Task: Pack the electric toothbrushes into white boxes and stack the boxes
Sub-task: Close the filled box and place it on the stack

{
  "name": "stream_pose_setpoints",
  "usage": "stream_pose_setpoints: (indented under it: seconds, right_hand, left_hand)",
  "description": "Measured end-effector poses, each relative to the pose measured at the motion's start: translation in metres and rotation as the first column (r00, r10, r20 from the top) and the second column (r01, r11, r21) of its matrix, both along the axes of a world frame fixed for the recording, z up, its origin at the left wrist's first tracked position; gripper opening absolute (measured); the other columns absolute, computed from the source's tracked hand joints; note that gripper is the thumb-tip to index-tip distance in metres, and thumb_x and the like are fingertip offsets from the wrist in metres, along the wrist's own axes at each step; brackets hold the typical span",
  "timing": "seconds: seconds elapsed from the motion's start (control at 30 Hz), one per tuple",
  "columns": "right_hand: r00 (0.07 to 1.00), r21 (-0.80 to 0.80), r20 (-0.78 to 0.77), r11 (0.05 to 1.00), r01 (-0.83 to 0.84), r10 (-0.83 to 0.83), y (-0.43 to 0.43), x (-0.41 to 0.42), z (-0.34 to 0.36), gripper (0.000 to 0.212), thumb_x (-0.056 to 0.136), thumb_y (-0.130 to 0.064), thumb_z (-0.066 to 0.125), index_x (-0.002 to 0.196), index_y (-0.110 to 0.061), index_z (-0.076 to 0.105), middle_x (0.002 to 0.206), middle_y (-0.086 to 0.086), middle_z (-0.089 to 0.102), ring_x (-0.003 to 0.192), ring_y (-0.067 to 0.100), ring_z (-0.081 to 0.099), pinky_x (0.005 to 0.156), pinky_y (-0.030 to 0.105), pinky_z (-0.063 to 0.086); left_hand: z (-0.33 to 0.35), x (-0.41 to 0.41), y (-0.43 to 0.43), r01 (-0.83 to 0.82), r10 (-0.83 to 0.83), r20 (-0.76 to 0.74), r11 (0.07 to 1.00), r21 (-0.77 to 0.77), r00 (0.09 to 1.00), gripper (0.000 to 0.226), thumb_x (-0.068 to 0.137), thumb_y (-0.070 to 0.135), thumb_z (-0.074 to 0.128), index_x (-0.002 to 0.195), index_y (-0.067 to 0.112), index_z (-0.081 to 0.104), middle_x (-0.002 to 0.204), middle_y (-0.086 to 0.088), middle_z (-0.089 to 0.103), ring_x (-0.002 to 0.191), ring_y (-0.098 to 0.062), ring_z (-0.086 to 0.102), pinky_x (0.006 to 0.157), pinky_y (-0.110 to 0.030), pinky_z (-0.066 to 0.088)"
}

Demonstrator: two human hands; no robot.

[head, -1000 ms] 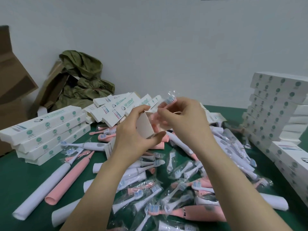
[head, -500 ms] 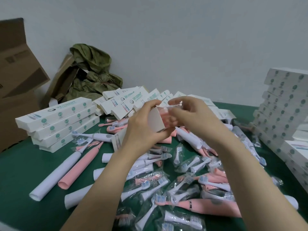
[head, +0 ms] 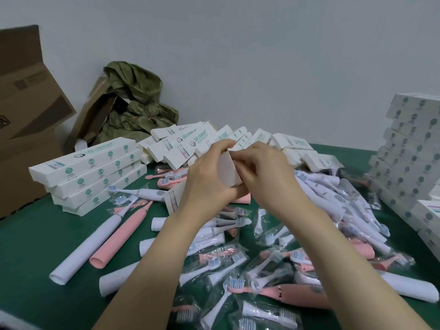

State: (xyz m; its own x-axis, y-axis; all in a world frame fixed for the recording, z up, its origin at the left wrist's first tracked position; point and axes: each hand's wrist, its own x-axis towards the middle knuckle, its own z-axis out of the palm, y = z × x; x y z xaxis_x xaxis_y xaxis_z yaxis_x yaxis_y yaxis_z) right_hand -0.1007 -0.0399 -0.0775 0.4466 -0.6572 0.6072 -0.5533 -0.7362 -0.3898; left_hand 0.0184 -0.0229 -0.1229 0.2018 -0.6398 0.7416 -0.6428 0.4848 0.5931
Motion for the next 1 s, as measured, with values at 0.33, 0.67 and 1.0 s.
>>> stream_pose_setpoints:
  seconds: [0.33, 0.67, 1.0]
  right_hand:
    - [0.954, 0.362, 0.297, 0.930, -0.068, -0.046, -0.008, -0.028, 0.018, 0.022, 0.093, -0.022, 0.055, 0.094, -0.002, 0.065, 0.078, -0.001, 0.060, 0.073, 0.014, 0.058, 0.077, 0.028, 0.055]
    - [0.779, 0.447, 0.626, 0.832, -0.328, -0.029, -0.008, -0.025, 0.018, 0.023, 0.093, -0.002, 0.050, 0.081, 0.015, 0.061, 0.057, 0.016, 0.054, 0.056, 0.019, 0.054, 0.053, 0.027, 0.057]
    - [0.777, 0.334, 0.627, 0.878, -0.342, 0.064, 0.002, 0.003, 0.003, 0.026, 0.095, -0.014, 0.052, 0.098, -0.030, 0.072, 0.087, -0.014, 0.073, 0.086, -0.001, 0.066, 0.081, 0.018, 0.052]
  left_hand:
    - [0.004, 0.000, 0.006, 0.027, -0.036, -0.106, 0.996, -0.081, 0.994, 0.068, 0.059, 0.054, 0.076, 0.118, 0.050, 0.044, 0.120, 0.028, 0.051, 0.114, -0.002, 0.051, 0.097, -0.033, 0.046]
    - [0.008, -0.004, 0.005, 0.152, -0.162, -0.109, 0.984, -0.095, 0.981, 0.055, 0.070, 0.041, 0.071, 0.114, 0.050, 0.040, 0.111, 0.021, 0.054, 0.104, -0.009, 0.057, 0.086, -0.025, 0.049]
    - [0.021, -0.028, 0.000, -0.018, 0.001, -0.186, 0.996, -0.092, 0.983, 0.033, 0.070, 0.016, 0.059, 0.103, 0.014, 0.052, 0.104, 0.002, 0.047, 0.098, -0.008, 0.047, 0.086, -0.019, 0.040]
